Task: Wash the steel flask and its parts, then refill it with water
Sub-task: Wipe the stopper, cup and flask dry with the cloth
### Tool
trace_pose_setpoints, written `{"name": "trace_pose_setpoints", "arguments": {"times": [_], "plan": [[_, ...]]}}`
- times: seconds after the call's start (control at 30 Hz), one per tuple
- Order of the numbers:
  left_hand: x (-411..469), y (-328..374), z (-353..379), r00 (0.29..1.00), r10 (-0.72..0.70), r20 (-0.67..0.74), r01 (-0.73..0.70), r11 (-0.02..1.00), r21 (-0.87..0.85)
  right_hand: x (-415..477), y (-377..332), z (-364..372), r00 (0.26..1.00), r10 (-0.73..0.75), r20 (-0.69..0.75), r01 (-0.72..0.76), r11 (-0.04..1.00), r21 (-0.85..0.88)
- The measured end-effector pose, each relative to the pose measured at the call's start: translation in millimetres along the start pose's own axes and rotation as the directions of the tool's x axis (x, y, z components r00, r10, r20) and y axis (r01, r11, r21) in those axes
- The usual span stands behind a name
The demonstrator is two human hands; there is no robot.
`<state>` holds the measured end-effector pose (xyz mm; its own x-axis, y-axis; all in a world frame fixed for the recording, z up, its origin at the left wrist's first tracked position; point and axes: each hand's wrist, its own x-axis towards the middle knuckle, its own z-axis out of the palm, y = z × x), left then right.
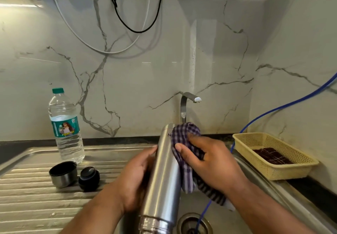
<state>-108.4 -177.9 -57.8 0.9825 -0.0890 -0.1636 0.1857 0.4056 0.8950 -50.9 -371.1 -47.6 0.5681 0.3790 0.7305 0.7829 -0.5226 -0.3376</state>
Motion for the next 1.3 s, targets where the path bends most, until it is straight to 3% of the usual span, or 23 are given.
{"name": "trace_pose_setpoints", "arguments": {"times": [0.07,0.17,0.2,0.23,0.27,0.33,0.4,0.5,0.57,0.63,0.7,0.77,0.8,0.83,0.9,0.97,1.07,1.1,1.13,1.2,1.27,1.3], "plan": [[-1,1,2,0.999,-0.027,0.021,0.027,1.0,0.006,-4,-10,0,0.982,-0.135,0.132,0.129,0.99,0.055],[5,4,-10,0.998,-0.038,0.049,0.041,0.997,-0.068,-14,-38,4,0.81,-0.424,0.406,0.429,0.899,0.083],[6,5,-12,0.998,-0.038,0.046,0.042,0.996,-0.085,-15,-40,6,0.78,-0.465,0.418,0.488,0.871,0.058],[6,5,-14,0.998,-0.037,0.059,0.043,0.994,-0.102,-14,-38,7,0.803,-0.464,0.374,0.489,0.872,0.033],[5,6,-12,0.997,-0.031,0.072,0.039,0.993,-0.109,-11,-33,8,0.862,-0.414,0.292,0.428,0.904,0.018],[6,3,-9,0.994,-0.026,0.104,0.033,0.997,-0.066,-4,-17,2,0.979,-0.169,0.113,0.169,0.986,0.009],[6,0,-6,0.997,-0.033,0.063,0.035,0.999,-0.022,1,-1,1,1.0,-0.02,0.023,0.021,0.999,-0.042],[3,1,-3,0.996,0.014,0.09,-0.013,1.0,-0.014,-6,-14,4,0.976,-0.141,0.169,0.147,0.989,-0.026],[5,4,-7,0.997,0.061,0.052,-0.058,0.997,-0.049,-14,-39,5,0.872,-0.327,0.364,0.332,0.942,0.052],[6,6,-10,0.997,0.08,-0.014,-0.081,0.992,-0.096,-17,-50,6,0.776,-0.431,0.461,0.447,0.891,0.08],[4,8,-10,1.0,0.03,-0.003,-0.03,0.988,-0.149,-12,-40,6,0.826,-0.409,0.388,0.421,0.905,0.057],[2,7,-7,0.999,-0.003,0.052,0.009,0.993,-0.114,-7,-22,3,0.964,-0.172,0.201,0.164,0.985,0.059],[3,4,-6,0.997,-0.011,0.073,0.018,0.996,-0.087,-3,-12,2,0.995,-0.04,0.094,0.033,0.997,0.068],[2,1,-3,0.996,-0.021,0.091,0.027,0.998,-0.064,0,-3,3,1.0,0.029,0.007,-0.029,0.997,0.066],[3,-2,0,0.992,-0.022,0.126,0.028,0.999,-0.047,-1,1,4,0.999,-0.009,-0.042,0.011,0.999,0.037],[1,0,4,0.989,-0.001,0.149,0.009,0.999,-0.052,-5,-14,5,0.974,-0.199,0.107,0.196,0.98,0.036],[0,4,-3,0.991,0.011,0.131,0.002,0.995,-0.099,-13,-34,7,0.818,-0.407,0.406,0.438,0.899,0.018],[-1,5,-4,0.991,0.01,0.131,0.002,0.996,-0.093,-12,-31,7,0.822,-0.392,0.412,0.423,0.906,0.018],[-2,5,-4,0.992,0.015,0.129,-0.005,0.997,-0.075,-9,-26,7,0.872,-0.339,0.353,0.355,0.935,0.019],[1,1,-4,0.993,0.035,0.111,-0.036,0.999,0.007,-2,-9,1,0.983,-0.103,0.155,0.099,0.995,0.033],[1,-5,-1,0.994,0.041,0.101,-0.05,0.995,0.086,3,8,-3,0.999,0.041,-0.026,-0.041,0.999,-0.008],[1,-6,-1,0.995,0.055,0.085,-0.067,0.988,0.142,2,10,-3,0.998,0.044,-0.039,-0.044,0.999,-0.019]]}}
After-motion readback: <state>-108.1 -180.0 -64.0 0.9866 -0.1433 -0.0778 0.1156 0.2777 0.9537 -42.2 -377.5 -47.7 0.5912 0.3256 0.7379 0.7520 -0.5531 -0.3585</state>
